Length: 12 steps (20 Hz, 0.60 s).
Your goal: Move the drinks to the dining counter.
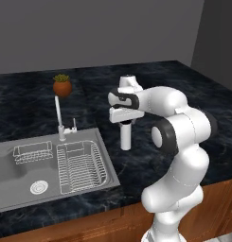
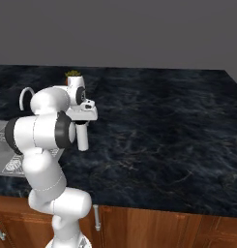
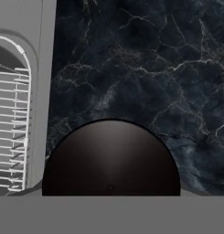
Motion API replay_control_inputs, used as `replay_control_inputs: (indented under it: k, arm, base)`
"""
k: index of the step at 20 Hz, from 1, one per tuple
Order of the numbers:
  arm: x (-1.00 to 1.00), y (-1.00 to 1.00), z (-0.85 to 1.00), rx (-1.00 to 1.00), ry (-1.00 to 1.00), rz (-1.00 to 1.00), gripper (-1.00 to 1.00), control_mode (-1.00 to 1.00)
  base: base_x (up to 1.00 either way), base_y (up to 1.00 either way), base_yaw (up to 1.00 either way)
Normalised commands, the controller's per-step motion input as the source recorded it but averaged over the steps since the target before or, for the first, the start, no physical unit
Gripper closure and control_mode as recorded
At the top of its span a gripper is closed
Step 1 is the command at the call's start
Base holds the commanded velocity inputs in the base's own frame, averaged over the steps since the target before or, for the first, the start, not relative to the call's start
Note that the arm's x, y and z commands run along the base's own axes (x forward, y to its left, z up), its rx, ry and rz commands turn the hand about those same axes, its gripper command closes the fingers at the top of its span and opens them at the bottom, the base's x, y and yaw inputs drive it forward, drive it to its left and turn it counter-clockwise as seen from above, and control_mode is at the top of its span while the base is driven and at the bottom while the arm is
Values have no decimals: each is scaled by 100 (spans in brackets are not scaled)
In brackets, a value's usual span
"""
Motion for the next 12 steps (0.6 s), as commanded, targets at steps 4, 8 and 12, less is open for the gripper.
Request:
replay_control_inputs:
  k: [4,8,12]
  arm:
    - [0,0,0,0,0,0,-100,-100]
    - [0,0,0,0,0,0,-100,-100]
    - [-16,0,0,0,-3,0,-100,-100]
  base:
    - [0,0,0]
    - [0,0,0]
    - [0,0,0]
